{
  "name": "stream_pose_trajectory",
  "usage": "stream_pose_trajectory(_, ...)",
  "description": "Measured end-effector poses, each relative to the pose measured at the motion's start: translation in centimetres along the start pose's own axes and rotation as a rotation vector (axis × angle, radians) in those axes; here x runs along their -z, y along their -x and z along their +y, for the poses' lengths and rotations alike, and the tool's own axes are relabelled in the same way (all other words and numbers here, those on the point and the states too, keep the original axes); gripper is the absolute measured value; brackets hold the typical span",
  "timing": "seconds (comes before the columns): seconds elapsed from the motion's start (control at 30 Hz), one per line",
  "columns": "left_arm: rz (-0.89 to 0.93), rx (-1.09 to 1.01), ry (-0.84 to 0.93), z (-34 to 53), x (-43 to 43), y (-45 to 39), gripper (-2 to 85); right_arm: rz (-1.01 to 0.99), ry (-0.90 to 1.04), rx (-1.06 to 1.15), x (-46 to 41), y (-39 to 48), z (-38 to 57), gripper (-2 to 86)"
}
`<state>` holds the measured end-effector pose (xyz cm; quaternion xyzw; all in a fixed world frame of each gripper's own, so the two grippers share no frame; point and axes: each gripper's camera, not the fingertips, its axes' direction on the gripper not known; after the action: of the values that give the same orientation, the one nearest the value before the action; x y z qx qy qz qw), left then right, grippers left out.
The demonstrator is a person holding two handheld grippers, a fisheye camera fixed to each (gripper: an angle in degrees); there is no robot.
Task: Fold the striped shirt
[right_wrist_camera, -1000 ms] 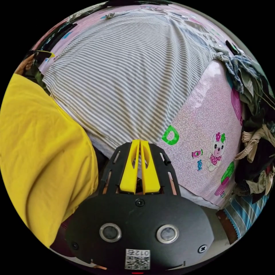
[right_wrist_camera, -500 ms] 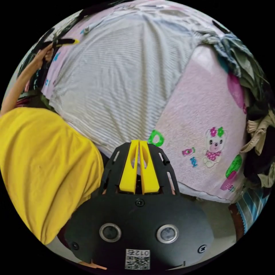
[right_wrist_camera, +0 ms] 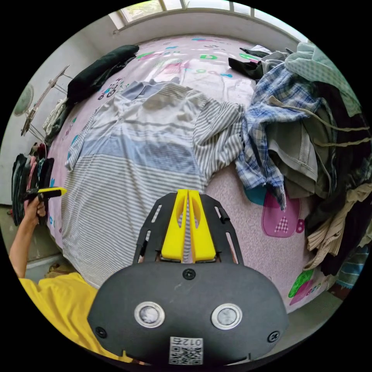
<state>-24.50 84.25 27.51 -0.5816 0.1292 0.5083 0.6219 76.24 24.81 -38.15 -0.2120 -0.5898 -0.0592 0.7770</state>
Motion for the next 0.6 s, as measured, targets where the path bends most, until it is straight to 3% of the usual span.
stream_pose_trajectory(0.13,0.015,-0.079,-0.044,-2.3,0.2,-0.9,0.5,-0.022,0.005,-0.039,-0.7,-1.6,-2.8,-0.1)
stream_pose_trajectory(0.3,-0.094,-0.092,0.054,-4.5,-2.7,-0.3,0.5,0.011,0.082,-0.045,-1.9,-4.4,-5.2,-0.1)
stream_pose_trajectory(0.6,0.016,-0.031,0.043,-4.1,-4.0,4.7,0.5,-0.031,0.037,-0.099,0.6,-7.8,-8.0,-0.1)
